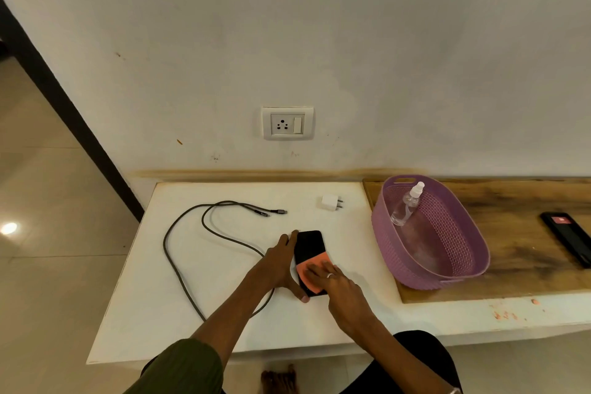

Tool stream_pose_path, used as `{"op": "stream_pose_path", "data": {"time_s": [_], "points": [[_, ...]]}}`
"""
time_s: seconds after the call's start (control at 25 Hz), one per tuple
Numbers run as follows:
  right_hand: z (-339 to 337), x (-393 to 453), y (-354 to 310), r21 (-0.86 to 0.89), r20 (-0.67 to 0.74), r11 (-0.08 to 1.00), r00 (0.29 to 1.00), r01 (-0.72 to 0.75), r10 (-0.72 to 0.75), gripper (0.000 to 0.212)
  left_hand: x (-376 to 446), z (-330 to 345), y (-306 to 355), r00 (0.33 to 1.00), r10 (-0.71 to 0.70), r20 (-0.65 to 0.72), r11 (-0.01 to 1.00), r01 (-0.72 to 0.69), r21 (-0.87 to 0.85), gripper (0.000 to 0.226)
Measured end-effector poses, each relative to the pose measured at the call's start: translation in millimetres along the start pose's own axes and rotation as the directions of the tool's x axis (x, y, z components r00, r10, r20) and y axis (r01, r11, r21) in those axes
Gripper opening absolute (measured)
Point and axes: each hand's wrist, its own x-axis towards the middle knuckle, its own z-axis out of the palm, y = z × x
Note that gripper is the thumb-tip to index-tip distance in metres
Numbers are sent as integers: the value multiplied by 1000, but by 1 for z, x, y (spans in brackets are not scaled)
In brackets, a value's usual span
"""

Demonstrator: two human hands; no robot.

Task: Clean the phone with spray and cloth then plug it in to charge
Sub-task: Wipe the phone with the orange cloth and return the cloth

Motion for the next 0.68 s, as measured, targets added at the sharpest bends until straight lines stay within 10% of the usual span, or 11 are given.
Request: {"op": "stream_pose_path", "data": {"time_s": [0.68], "points": [[-24,67,10,321,-41,946,998,50,-39,61,-3,-4,-1,1000,5,-14,1000,-6,-25,151]]}}
